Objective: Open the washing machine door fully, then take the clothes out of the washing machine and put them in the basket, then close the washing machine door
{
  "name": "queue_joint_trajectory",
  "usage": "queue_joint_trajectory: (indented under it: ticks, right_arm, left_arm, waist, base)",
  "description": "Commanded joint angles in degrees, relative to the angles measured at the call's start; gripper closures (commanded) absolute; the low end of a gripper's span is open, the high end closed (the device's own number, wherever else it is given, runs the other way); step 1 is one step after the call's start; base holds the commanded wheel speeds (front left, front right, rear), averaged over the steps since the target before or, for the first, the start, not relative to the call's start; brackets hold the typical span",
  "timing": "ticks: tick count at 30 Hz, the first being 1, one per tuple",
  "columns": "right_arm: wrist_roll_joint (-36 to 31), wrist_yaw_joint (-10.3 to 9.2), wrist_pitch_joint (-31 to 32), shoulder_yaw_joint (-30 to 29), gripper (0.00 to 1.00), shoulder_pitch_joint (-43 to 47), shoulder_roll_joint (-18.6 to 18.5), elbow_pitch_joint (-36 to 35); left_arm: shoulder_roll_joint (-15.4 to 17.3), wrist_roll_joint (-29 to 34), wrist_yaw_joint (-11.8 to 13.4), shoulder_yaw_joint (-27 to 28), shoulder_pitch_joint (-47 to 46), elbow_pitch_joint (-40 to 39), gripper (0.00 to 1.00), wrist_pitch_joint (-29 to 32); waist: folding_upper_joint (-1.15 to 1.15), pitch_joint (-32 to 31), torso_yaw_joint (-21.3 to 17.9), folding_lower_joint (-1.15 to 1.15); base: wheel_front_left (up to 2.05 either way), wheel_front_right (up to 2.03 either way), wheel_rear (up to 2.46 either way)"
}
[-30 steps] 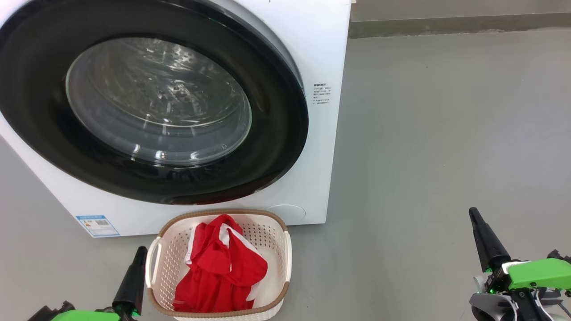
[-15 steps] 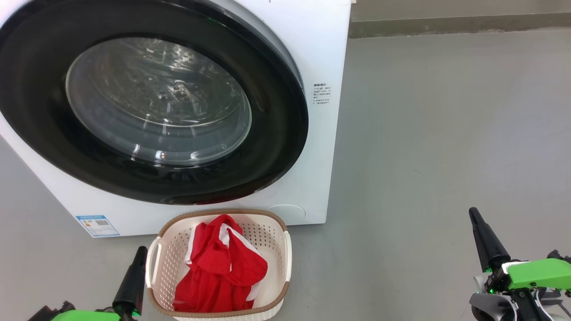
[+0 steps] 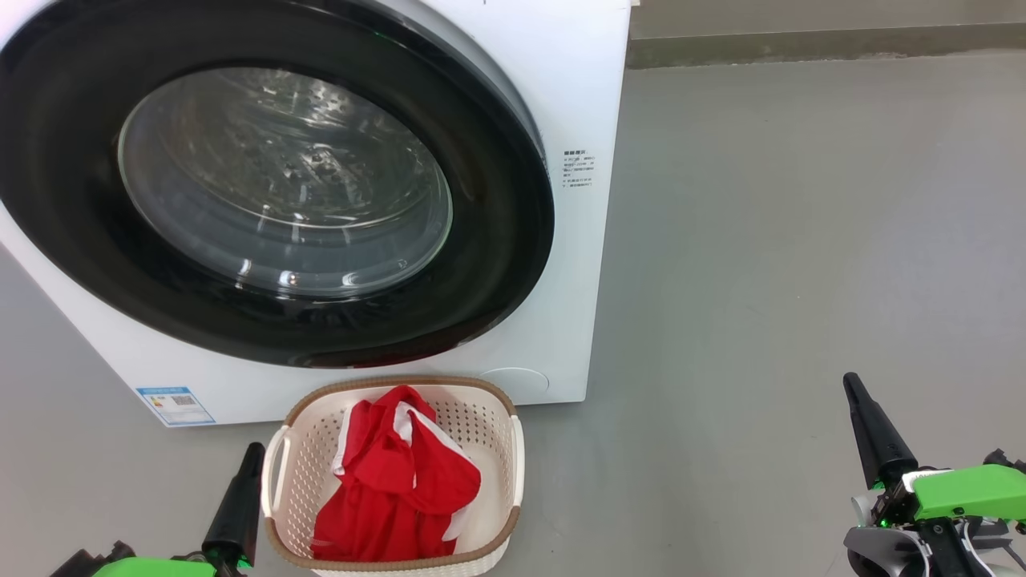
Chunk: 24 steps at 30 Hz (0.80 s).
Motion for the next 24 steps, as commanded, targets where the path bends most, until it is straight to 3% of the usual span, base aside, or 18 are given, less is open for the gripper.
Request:
queue_joint_trajectory:
  ticks: [1,24]
  right_arm:
    - [-0.41,-0.04,0.25,0.83,1.00,-2.41,-0.39,-1.64]
    - [-0.48,-0.04,0.32,0.75,1.00,-2.42,-0.33,-1.63]
  left_arm:
    - [0.49,0.53,-0.40,2.09,-2.35,-1.50,1.00,0.29]
    - [0.43,0.60,-0.40,2.17,-2.35,-1.50,1.00,0.35]
  waist:
    - [0.00,0.00,0.00,0.00]
    - [0.00,0.00,0.00,0.00]
  base:
    - [0.00,0.00,0.00]
    - [0.00,0.00,0.00]
